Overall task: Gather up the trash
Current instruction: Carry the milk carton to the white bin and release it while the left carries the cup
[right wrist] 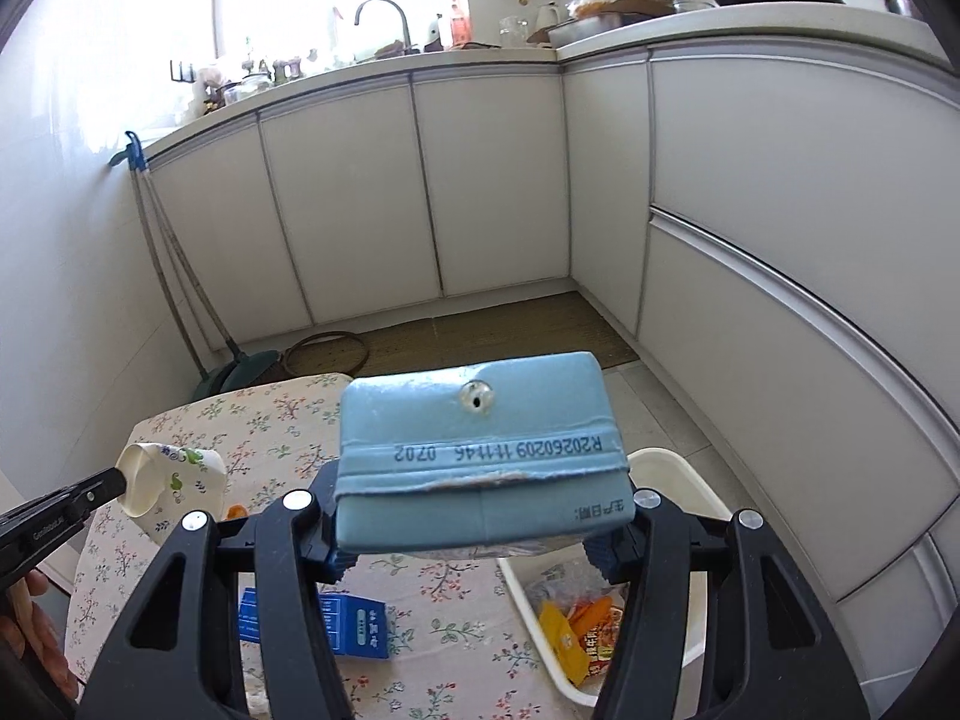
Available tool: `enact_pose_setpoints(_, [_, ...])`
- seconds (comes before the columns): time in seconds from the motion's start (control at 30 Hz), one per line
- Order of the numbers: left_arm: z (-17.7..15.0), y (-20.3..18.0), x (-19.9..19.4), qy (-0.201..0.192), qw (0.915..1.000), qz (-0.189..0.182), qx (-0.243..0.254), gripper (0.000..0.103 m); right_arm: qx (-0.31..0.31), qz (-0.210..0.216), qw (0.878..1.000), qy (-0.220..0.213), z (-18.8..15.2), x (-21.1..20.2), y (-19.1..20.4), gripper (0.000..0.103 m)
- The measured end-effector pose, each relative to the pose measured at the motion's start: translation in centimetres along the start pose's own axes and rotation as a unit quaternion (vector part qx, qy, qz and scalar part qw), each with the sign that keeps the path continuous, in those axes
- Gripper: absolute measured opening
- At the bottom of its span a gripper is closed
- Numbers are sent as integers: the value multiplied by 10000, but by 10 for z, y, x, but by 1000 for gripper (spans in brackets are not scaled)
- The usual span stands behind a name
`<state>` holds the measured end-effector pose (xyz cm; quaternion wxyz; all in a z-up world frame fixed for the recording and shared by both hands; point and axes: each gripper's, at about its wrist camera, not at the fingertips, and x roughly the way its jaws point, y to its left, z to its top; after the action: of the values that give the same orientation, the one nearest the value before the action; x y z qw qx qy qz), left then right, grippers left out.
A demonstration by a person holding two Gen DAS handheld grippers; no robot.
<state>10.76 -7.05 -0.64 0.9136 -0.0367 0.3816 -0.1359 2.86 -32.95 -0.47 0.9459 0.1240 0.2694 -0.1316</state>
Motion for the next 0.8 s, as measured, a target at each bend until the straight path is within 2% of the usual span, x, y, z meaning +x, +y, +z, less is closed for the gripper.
enact_pose_setpoints(0.27, [-3,-38,1,-44,9993,-358,100,2,595,-588,9965,90,7,17,-80,56])
enact_pose_setpoints(0.53, [-8,-93,9,-38,9967,-761,287,2,857,-733,9932,296,2,22,-125,58])
enact_pose_setpoints(0.67, [-13,-120,17,14,9950,-915,404,2,919,-823,9920,257,1,15,-139,74])
enact_pose_setpoints(0.8, [-21,-143,27,89,9932,-1022,553,2,983,-938,9904,236,1,8,-155,76])
